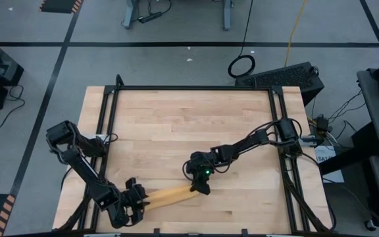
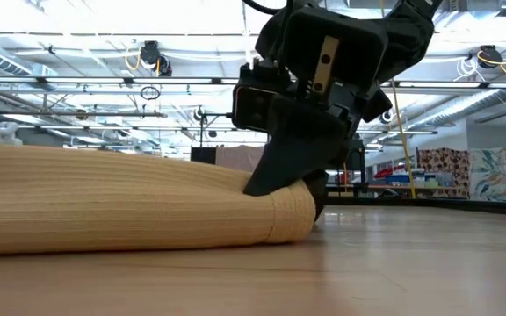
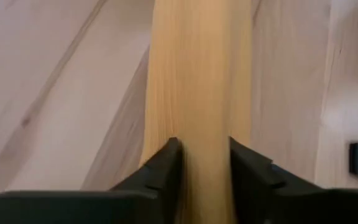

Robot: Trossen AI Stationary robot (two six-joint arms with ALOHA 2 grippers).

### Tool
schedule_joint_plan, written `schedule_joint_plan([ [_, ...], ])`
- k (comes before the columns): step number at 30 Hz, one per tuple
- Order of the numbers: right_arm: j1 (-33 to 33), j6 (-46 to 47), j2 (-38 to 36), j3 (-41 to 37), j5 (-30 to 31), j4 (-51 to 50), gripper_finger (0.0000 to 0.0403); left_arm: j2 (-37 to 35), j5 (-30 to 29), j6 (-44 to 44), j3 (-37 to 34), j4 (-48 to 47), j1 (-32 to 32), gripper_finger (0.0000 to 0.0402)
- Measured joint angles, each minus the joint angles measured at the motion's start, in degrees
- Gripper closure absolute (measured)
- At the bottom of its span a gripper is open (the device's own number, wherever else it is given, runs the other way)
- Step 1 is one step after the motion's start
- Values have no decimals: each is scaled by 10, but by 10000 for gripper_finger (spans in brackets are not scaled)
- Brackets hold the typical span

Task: Roll towel
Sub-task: Roll the yellow towel

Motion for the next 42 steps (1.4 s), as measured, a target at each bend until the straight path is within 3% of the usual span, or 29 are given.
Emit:
schedule_joint_plan([
  [5, 0, 16, 0, 0, 9, -6, 371, -66, 24, 0, 0, -88, -1, 213],
  [8, 0, 25, 0, 0, 10, -7, 370, -118, 4, 10, 3, -118, -3, 193],
  [13, 0, 39, 0, 0, 14, -7, 370, -157, -149, 180, 5, -5, -17, 195],
  [16, 0, 43, 0, 0, 15, -7, 370, -132, -163, 286, 5, 85, -16, 205],
  [19, 0, 48, 0, 0, 15, -8, 369, -86, -168, 327, 5, 113, -14, 223],
  [24, 0, 54, 0, 0, 15, -11, 369, -10, -181, 287, 3, 106, -14, 277],
  [31, 0, 56, 1, 0, 14, -13, 369, 34, -237, 162, -22, 110, -22, 389],
  [38, 0, 52, 1, 0, 15, -13, 369, 52, -241, 64, -48, 122, -37, 393],
  [42, 0, 41, -2, -1, 15, -11, 361, 68, -241, 59, -48, 133, -37, 398],
])
